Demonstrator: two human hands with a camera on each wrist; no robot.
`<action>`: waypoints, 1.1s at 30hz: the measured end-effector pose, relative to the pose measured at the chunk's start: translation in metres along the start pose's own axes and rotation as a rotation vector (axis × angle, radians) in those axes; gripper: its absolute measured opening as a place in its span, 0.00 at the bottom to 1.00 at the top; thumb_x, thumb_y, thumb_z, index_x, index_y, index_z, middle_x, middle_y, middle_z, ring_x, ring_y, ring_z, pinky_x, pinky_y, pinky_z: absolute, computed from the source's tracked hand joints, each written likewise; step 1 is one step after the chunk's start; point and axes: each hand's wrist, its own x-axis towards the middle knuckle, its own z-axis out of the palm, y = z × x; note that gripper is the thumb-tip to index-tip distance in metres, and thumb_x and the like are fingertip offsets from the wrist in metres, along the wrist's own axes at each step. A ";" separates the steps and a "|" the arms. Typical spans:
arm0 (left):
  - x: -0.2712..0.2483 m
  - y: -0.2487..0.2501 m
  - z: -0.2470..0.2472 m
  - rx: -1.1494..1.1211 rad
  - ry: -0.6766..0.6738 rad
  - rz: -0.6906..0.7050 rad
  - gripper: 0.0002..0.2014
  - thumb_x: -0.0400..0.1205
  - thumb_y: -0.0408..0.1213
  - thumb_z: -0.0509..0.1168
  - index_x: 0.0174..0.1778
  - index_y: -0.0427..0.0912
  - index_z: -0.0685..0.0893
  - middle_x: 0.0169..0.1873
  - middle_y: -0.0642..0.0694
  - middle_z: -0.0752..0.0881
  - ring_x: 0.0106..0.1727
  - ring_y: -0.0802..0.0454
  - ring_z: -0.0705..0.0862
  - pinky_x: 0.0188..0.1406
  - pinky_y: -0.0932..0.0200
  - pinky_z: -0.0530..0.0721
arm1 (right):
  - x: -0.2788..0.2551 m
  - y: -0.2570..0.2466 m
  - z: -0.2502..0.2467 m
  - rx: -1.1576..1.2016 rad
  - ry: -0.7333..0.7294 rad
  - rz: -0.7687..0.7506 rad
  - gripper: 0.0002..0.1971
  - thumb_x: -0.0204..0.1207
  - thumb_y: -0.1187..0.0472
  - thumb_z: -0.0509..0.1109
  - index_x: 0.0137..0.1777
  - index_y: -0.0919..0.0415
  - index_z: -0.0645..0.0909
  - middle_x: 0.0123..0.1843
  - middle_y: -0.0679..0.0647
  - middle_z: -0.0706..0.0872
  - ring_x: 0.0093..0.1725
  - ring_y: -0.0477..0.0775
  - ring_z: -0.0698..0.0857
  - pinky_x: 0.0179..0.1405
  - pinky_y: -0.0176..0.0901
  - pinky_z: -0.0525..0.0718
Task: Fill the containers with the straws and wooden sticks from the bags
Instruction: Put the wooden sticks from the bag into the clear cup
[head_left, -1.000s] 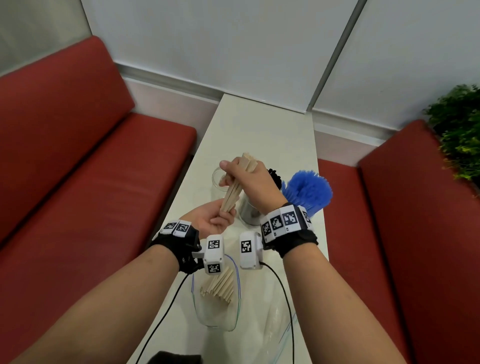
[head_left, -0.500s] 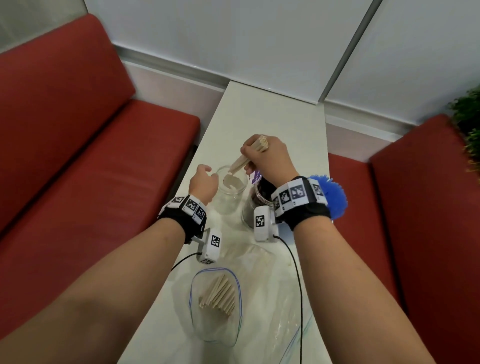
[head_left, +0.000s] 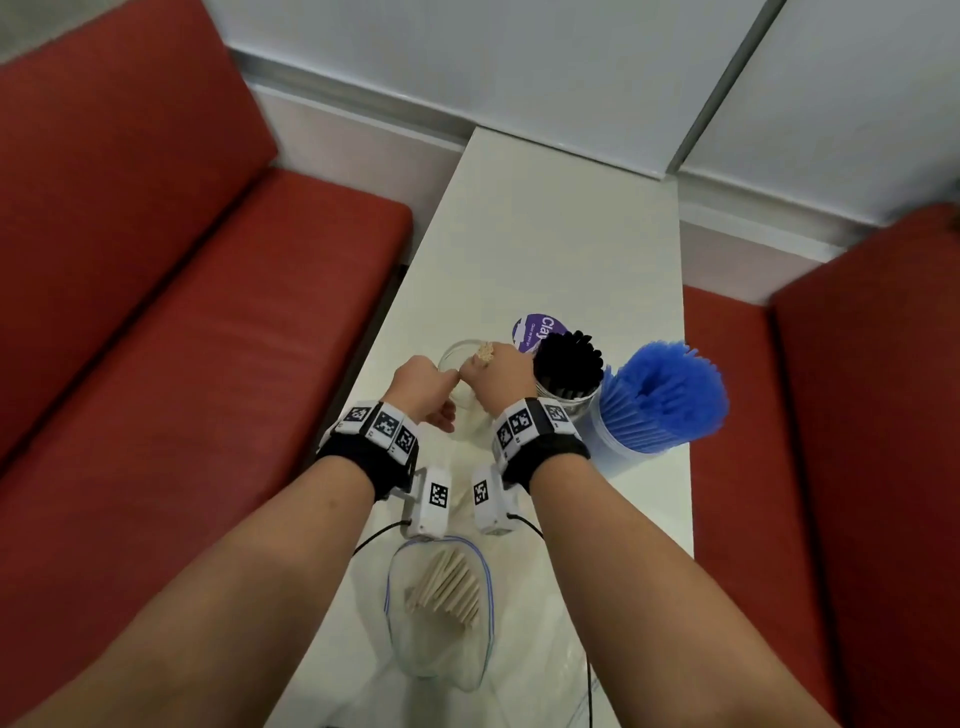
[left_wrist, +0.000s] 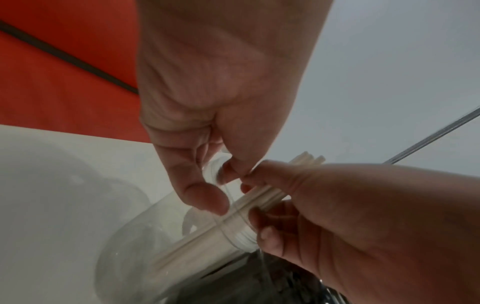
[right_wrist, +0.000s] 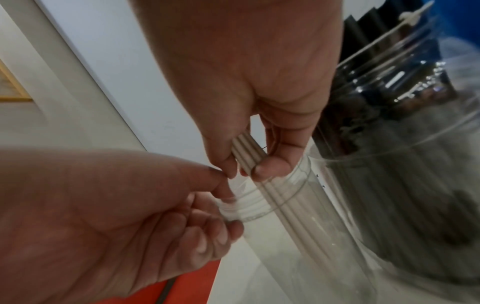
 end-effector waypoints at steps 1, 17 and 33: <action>-0.003 -0.001 0.001 -0.028 -0.002 -0.010 0.14 0.79 0.32 0.61 0.48 0.21 0.79 0.29 0.29 0.85 0.23 0.36 0.86 0.27 0.44 0.89 | -0.002 0.002 0.000 0.006 0.019 0.010 0.08 0.76 0.61 0.70 0.37 0.59 0.77 0.38 0.56 0.82 0.41 0.60 0.82 0.40 0.47 0.78; -0.093 -0.045 -0.027 0.951 -0.406 -0.094 0.25 0.74 0.37 0.72 0.68 0.46 0.77 0.58 0.40 0.84 0.57 0.44 0.84 0.52 0.50 0.87 | -0.120 0.013 0.004 0.267 -0.456 -0.108 0.11 0.83 0.66 0.64 0.45 0.70 0.85 0.33 0.58 0.87 0.26 0.52 0.86 0.30 0.44 0.88; -0.148 -0.138 0.010 1.295 -0.515 -0.099 0.48 0.48 0.70 0.80 0.66 0.62 0.79 0.61 0.57 0.85 0.60 0.50 0.85 0.56 0.56 0.83 | -0.194 0.035 0.053 -0.477 -0.850 -0.084 0.08 0.80 0.61 0.71 0.45 0.55 0.92 0.44 0.53 0.94 0.40 0.50 0.87 0.47 0.45 0.87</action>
